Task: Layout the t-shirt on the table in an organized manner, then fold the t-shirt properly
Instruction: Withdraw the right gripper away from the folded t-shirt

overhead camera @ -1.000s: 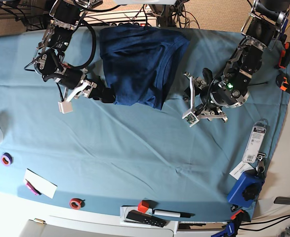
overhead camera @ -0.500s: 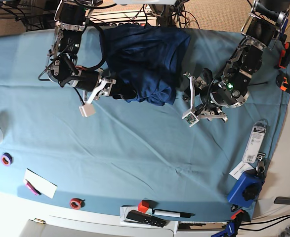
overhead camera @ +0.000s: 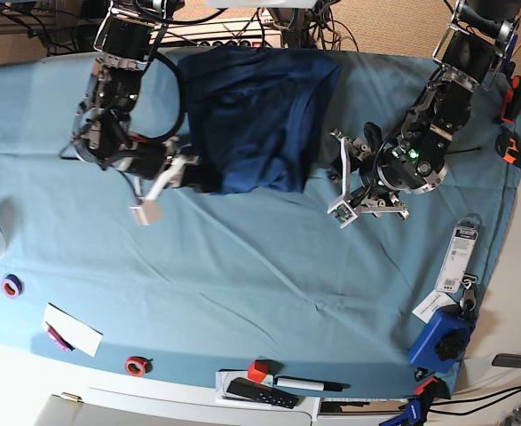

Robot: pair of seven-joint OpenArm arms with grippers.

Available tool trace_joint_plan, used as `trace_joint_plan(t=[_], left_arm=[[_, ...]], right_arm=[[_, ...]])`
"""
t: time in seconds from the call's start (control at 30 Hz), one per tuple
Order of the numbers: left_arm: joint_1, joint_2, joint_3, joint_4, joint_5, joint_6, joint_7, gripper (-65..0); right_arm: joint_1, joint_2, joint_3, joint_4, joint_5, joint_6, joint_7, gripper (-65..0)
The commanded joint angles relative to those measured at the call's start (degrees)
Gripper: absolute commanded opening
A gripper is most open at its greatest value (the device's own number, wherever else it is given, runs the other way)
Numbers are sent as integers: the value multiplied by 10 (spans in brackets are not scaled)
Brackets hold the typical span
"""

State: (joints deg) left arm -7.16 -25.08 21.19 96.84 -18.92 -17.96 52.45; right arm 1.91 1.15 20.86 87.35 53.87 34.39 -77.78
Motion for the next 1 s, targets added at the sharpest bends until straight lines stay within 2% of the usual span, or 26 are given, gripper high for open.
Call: trace_joint_plan(t=[0.0, 0.17, 0.3, 0.43, 0.77, 0.87, 0.97], left_arm=[[-9, -3, -5, 8, -2, 2, -10, -360], [-9, -3, -5, 8, -2, 2, -10, -360], [-9, -3, -5, 8, -2, 2, -10, -360], [-9, -3, -5, 8, -2, 2, -10, -360], [-9, -3, -5, 8, -12, 2, -10, -360], [-9, -3, -5, 8, -57, -1, -10, -360], [-9, -1, -5, 8, -157, -30, 8, -366]], right_arm=[[9, 5, 17, 9, 11, 3, 13, -650], [9, 5, 105, 9, 11, 3, 7, -650], [7, 5, 179, 9, 11, 3, -21, -650], [-3, 10, 257, 9, 11, 4, -19, -650], [-70, 76, 425, 9, 23, 10, -6, -650], [-89, 85, 458, 9, 30, 10, -4, -650], [-103, 85, 470, 9, 42, 10, -4, -650]])
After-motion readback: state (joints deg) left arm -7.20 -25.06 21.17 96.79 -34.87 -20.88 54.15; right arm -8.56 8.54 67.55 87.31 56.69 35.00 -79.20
